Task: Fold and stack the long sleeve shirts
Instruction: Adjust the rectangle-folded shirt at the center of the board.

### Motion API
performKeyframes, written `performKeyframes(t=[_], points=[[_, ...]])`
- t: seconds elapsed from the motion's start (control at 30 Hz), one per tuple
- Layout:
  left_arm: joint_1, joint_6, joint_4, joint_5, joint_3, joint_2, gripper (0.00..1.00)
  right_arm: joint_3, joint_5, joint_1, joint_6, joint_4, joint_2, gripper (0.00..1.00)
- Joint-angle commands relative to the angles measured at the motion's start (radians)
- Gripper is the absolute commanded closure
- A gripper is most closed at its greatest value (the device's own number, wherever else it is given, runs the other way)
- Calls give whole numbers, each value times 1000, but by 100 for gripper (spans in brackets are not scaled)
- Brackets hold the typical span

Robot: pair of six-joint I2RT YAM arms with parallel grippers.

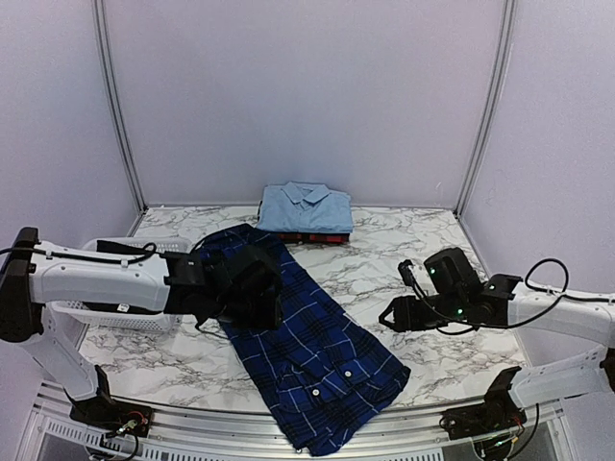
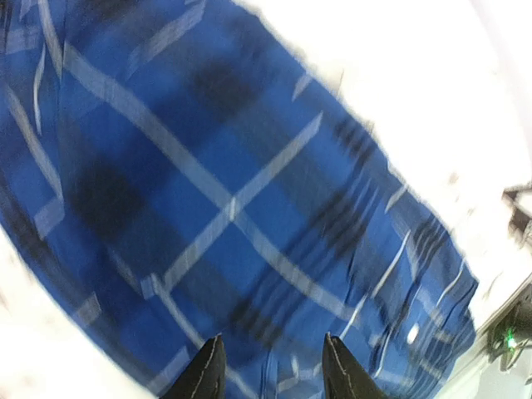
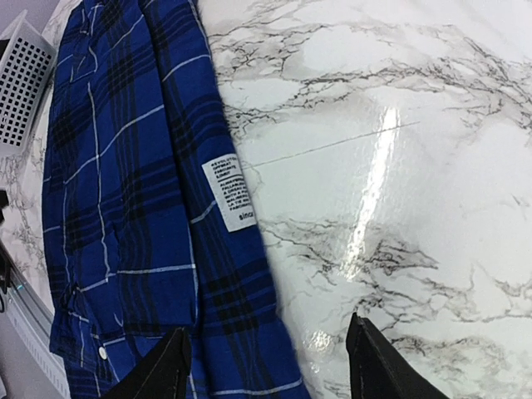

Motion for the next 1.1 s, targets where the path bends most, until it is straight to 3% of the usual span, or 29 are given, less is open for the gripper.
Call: performKeyframes(t=[0.0, 0.2, 0.43, 0.7, 0.97, 1.07], points=[[-121, -281, -46, -93, -107, -23, 58, 15, -162, -88, -176, 85, 34, 40], [-260, -460, 50, -93, -182, -8, 57, -32, -242, -98, -207, 134, 50, 40], [-348, -589, 86, -103, -234, 18, 53, -90, -255, -97, -172, 156, 63, 40], [-398, -680, 140, -93, -324, -25, 53, -142, -250, -97, -144, 180, 68, 40], [-400, -719, 469, -63, -468, -30, 51, -150, -286, -98, -150, 234, 112, 40], [-400, -727, 475, -60, -466, -13, 51, -154, -296, -98, -154, 249, 130, 40]])
